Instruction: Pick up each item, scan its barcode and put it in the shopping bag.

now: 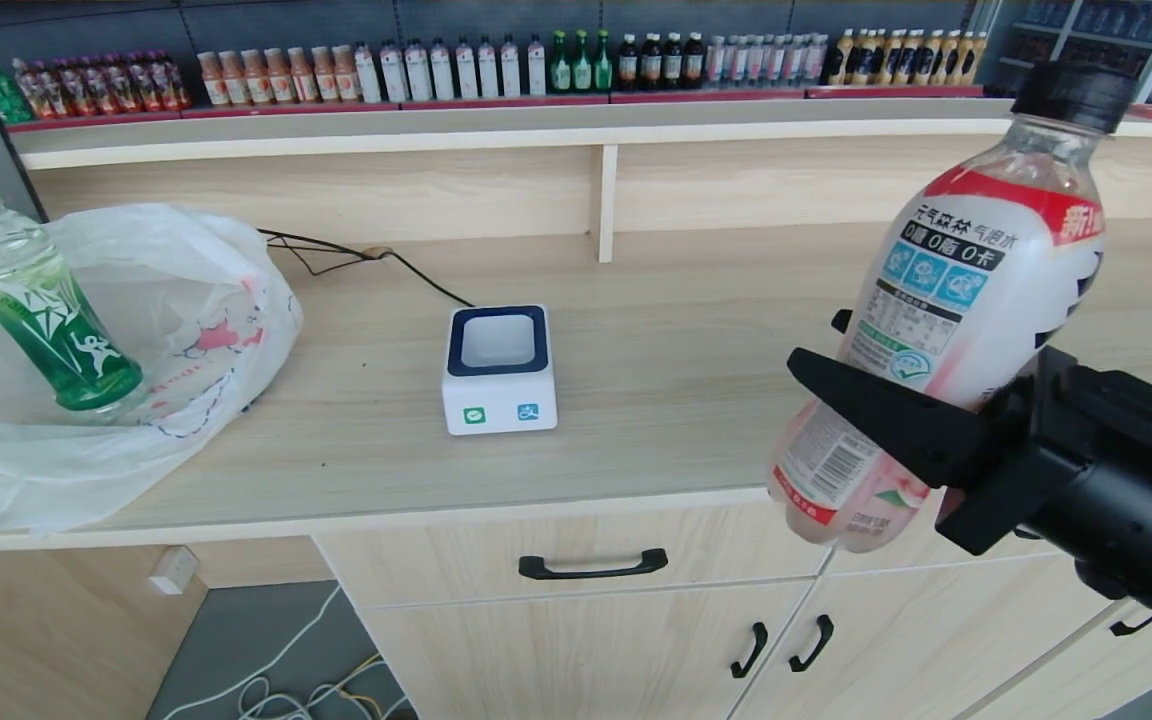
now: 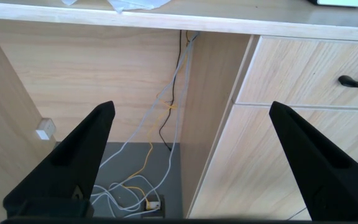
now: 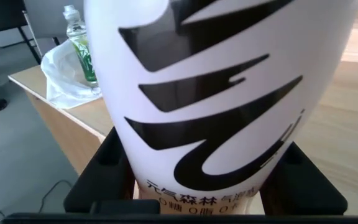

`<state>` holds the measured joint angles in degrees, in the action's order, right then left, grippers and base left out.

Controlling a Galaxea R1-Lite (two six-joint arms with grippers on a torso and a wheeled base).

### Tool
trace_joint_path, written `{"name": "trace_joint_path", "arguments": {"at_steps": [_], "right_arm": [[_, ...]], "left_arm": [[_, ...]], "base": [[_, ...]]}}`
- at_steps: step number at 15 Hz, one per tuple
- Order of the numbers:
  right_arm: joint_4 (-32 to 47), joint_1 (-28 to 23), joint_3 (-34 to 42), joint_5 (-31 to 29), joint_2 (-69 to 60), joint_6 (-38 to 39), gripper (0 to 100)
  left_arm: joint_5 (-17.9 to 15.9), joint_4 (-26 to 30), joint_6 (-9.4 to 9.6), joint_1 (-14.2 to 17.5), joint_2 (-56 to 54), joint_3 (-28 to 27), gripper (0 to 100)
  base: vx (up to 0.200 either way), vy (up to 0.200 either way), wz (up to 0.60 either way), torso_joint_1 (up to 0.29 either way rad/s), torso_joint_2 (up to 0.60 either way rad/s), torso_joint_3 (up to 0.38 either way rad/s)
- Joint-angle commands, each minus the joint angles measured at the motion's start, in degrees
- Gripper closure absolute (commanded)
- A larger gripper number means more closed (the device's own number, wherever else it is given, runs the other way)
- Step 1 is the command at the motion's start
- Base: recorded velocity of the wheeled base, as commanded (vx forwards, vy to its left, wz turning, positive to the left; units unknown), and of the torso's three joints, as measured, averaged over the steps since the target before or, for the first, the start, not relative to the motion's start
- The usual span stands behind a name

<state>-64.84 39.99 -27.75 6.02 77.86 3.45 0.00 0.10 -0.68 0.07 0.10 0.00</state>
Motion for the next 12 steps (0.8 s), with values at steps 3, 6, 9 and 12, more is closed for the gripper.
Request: {"name": "trace_joint_path", "arguments": {"at_steps": [3,6,9,12], "right_arm": [[0.0,0.6,-3.3,4.6,1.3,0.9,100],[-0.2,0.7,-4.6,6.8,2.5,7.4,100],[-3.7,3.5,-4.9,6.9,2.3,12.4,100],[-10.0,8.5,-4.9,6.9,2.2,19.2,100]], "left_arm": [[0.0,0.0,-0.02,0.0,0.0,0.0,0],[0.0,0.0,-0.02,0.0,0.0,0.0,0],[0.0,0.0,-0.02,0.0,0.0,0.0,0],[0.0,0.0,-0.02,0.0,0.0,0.0,0]], "base": [[0.000,0.000,0.00,0.000,0.00,0.000],[0.000,0.000,0.00,0.000,0.00,0.000],[0.000,0.000,0.00,0.000,0.00,0.000],[0.000,0.000,0.00,0.000,0.00,0.000]]}}
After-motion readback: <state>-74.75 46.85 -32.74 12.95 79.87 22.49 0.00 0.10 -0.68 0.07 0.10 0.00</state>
